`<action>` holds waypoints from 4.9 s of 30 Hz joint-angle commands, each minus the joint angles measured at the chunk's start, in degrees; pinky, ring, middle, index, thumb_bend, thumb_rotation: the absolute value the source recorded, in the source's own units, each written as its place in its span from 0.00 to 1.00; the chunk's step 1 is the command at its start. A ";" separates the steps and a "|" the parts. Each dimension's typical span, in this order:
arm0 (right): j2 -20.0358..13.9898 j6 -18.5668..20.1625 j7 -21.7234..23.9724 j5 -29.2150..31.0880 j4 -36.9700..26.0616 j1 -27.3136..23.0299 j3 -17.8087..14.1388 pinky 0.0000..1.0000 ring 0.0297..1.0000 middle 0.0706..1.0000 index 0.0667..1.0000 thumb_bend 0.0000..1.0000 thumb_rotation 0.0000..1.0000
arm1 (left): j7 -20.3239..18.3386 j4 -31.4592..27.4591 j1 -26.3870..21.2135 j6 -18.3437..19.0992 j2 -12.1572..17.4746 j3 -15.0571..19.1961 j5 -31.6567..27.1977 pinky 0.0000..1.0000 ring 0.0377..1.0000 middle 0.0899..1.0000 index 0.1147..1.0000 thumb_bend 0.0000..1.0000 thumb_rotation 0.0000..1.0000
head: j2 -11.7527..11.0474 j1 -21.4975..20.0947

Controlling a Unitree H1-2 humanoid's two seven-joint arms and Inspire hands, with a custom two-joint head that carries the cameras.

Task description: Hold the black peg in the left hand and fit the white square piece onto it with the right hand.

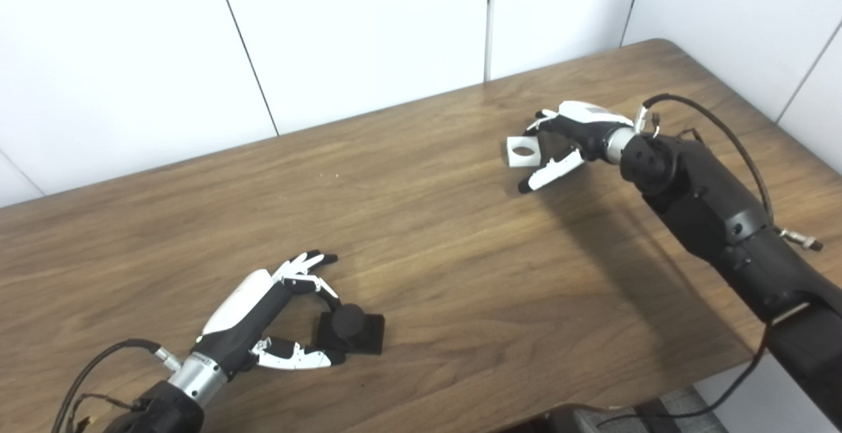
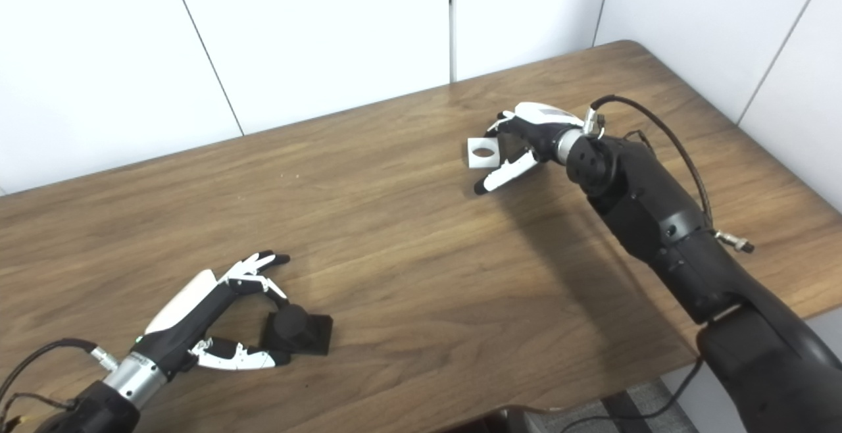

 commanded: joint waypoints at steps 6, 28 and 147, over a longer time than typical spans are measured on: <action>0.48 -3.19 -4.31 1.14 2.75 -1.47 0.16 0.97 1.00 0.99 0.78 0.83 0.44 | -1.33 -0.67 1.06 1.61 2.41 0.37 1.74 1.00 1.00 0.94 0.42 0.52 0.07 | 0.22 0.05; 3.61 -5.83 -17.41 -0.83 9.34 -1.25 1.37 0.89 0.89 0.86 0.46 0.51 0.14 | -1.59 -2.27 1.67 3.19 2.78 0.14 1.83 1.00 1.00 0.94 0.42 0.52 0.07 | 0.85 0.65; 10.91 -17.82 3.97 11.27 -34.97 6.00 4.72 0.65 0.81 0.78 0.45 0.52 0.13 | -2.00 -2.07 -2.22 12.27 -4.07 -3.58 7.61 1.00 1.00 0.97 0.42 0.52 0.08 | 8.24 31.81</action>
